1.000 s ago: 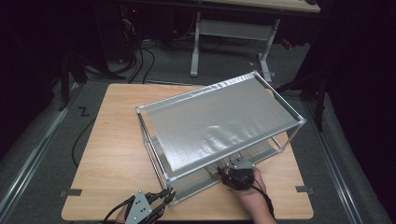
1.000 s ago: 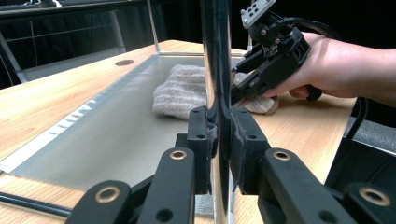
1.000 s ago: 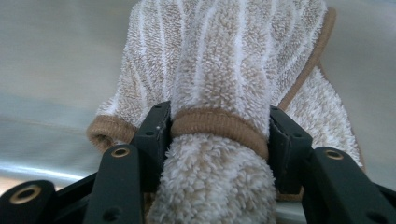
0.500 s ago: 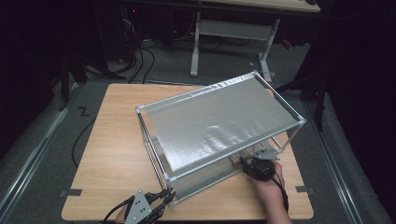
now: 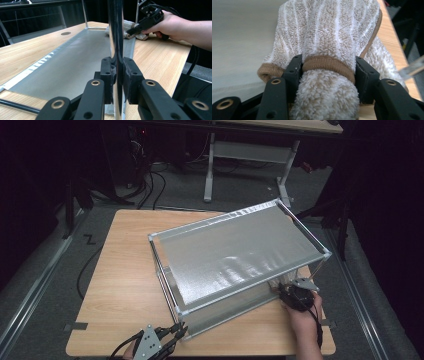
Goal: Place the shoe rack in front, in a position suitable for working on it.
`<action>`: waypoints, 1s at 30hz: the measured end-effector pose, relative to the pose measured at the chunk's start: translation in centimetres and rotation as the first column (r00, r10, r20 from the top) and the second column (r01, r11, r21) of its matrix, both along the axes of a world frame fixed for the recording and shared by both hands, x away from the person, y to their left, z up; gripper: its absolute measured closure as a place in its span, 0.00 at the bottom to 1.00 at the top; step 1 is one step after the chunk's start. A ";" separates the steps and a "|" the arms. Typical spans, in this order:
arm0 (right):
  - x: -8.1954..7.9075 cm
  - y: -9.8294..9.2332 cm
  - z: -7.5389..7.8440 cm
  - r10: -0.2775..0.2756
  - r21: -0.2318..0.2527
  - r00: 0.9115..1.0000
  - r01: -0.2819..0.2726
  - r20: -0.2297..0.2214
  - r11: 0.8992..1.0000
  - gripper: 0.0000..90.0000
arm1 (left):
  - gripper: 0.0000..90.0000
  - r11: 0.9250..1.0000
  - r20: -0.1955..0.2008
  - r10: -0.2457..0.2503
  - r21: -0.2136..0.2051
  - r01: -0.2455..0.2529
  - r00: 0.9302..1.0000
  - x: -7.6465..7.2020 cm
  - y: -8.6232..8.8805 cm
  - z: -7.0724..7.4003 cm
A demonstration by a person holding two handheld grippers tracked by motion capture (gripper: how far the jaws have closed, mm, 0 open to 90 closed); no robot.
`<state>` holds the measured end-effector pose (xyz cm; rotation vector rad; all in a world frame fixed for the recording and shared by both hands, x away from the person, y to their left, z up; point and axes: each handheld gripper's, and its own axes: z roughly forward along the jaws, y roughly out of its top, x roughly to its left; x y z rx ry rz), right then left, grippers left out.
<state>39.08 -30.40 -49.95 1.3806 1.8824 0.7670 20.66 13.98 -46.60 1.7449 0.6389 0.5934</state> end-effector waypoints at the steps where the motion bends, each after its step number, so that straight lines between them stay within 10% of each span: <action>1: 0.0 -0.2 0.0 -0.016 -0.009 1.000 0.016 0.002 1.000 0.54 | 0.88 1.000 0.002 -0.001 0.002 0.001 1.000 0.0 0.0 0.0; 8: 0.1 -0.7 0.0 -0.101 -0.027 0.995 0.101 0.008 0.995 0.54 | 0.88 1.000 0.003 -0.001 0.003 0.001 1.000 0.0 0.1 0.0; 30: 1.1 3.1 -0.2 0.007 -0.008 1.000 -0.008 -0.031 1.000 0.68 | 0.89 0.989 -0.054 0.146 0.005 -0.146 0.988 3.2 2.4 0.5</action>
